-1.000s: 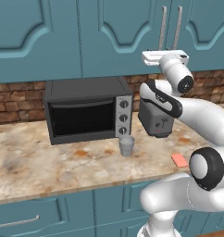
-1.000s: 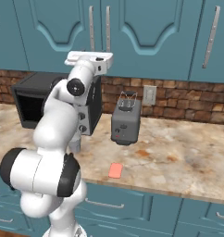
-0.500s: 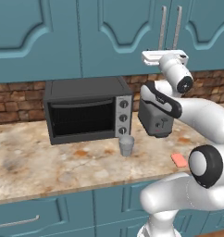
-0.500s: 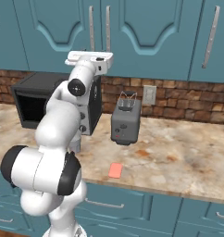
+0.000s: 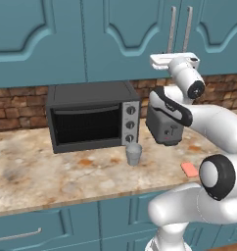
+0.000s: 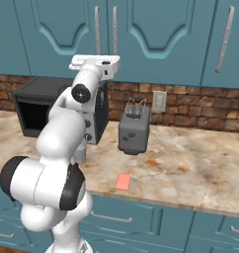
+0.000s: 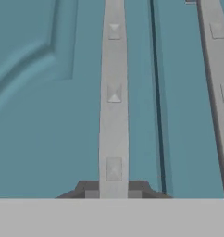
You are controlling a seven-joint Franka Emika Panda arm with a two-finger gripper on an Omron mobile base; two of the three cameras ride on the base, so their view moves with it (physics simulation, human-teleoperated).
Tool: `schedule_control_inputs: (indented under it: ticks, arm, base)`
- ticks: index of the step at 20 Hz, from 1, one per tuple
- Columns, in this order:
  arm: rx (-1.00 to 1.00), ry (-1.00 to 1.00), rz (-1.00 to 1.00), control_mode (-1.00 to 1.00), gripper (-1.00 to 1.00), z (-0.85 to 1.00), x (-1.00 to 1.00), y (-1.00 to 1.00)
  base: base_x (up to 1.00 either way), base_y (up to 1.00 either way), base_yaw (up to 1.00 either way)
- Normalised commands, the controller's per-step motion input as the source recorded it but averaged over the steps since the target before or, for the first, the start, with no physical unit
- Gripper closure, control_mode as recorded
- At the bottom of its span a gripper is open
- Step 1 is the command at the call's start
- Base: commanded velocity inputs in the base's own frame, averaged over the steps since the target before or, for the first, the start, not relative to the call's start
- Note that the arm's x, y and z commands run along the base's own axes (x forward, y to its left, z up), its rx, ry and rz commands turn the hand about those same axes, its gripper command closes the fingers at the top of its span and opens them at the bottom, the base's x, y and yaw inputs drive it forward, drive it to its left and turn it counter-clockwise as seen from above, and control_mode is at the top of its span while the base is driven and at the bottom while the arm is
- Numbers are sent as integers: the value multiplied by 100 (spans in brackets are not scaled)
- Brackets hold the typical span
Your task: Pick the pan from the cabinet and place it on the stove. Then turn on the stove burner for the pan.
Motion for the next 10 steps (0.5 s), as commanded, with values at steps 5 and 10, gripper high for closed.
schedule_control_inputs:
  ticks: [5,10]
  arm:
    - [-1,0,0,-100,100,0,-19,0]
    - [-1,0,0,-100,100,0,-55,10]
  base:
    - [0,0,0]
    - [0,0,0]
